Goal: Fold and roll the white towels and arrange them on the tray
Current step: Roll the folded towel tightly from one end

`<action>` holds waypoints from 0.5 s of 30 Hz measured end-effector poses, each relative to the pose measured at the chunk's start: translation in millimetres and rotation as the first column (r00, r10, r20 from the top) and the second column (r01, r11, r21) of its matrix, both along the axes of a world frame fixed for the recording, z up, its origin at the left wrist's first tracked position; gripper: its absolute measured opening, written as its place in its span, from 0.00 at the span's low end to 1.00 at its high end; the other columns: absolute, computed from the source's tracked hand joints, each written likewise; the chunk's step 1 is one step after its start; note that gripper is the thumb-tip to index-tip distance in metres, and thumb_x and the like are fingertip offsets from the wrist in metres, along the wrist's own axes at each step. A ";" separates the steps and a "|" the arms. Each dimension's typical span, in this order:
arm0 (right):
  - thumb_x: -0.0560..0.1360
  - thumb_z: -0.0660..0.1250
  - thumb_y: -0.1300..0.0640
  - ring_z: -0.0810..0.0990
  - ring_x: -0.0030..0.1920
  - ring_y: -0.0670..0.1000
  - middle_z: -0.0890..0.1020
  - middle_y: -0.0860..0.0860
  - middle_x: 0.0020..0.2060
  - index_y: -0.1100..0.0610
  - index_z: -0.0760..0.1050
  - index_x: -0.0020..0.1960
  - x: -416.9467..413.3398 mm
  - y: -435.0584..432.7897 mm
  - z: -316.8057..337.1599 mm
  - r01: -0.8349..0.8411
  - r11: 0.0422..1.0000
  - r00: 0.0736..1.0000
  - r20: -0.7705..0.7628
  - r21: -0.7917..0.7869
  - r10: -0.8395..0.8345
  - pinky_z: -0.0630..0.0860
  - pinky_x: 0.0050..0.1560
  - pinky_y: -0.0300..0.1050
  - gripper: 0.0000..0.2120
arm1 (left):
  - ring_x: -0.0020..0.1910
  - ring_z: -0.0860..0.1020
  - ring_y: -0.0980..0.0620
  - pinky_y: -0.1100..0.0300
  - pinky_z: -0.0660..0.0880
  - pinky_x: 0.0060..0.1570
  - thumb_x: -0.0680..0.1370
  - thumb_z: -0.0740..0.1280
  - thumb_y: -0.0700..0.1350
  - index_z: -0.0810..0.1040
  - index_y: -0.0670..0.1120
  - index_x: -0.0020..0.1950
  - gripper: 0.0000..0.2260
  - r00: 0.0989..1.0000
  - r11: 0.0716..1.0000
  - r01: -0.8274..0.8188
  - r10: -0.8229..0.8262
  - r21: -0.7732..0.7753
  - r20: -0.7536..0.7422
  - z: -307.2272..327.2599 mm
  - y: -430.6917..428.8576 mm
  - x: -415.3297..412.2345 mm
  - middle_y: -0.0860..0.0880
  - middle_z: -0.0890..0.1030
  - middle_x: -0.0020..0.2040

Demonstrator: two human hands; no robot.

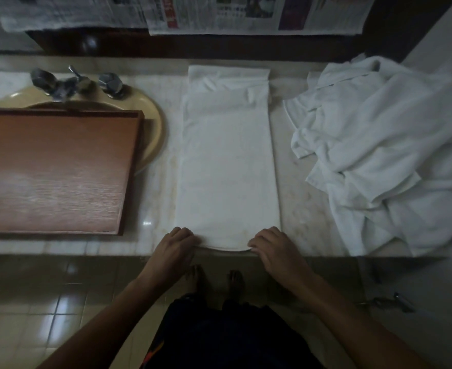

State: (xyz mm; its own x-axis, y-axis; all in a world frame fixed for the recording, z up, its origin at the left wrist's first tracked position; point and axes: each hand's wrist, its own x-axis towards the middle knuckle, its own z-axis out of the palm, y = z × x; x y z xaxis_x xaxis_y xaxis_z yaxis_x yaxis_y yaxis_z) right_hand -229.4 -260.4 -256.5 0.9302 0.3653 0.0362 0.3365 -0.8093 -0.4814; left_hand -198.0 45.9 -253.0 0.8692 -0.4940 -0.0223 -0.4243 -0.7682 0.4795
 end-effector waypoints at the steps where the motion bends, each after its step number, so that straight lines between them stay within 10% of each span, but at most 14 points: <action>1: 0.79 0.69 0.61 0.76 0.49 0.52 0.80 0.48 0.48 0.54 0.81 0.51 3.2 0.9 3.2 0.005 1.000 1.000 -0.030 0.006 -0.005 0.76 0.47 0.49 0.03 | 0.47 0.78 0.48 0.58 0.75 0.43 0.76 0.72 0.37 0.84 0.47 0.57 0.11 1.000 1.000 -0.027 0.027 -0.003 0.000 2.8 2.8 0.6 0.51 0.81 0.48; 15: 0.78 0.73 0.52 0.80 0.45 0.42 0.83 0.43 0.43 0.49 0.83 0.51 39.7 7.0 31.3 0.358 0.933 0.829 -0.469 0.024 -0.306 0.77 0.45 0.39 0.03 | 0.41 0.78 0.64 0.74 0.69 0.41 0.74 0.78 0.49 0.87 0.52 0.47 0.03 0.840 0.909 -0.417 0.388 0.004 -0.379 30.0 3.6 35.4 0.58 0.83 0.40</action>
State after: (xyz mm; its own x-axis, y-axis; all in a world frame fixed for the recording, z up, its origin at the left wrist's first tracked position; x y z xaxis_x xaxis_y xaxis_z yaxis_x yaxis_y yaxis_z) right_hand -189.7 -253.3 -225.2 0.9171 0.0498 -0.3954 -0.2182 -0.7677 -0.6026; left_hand -162.6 49.6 -223.0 0.9286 -0.1155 -0.3526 0.1303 -0.7884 0.6013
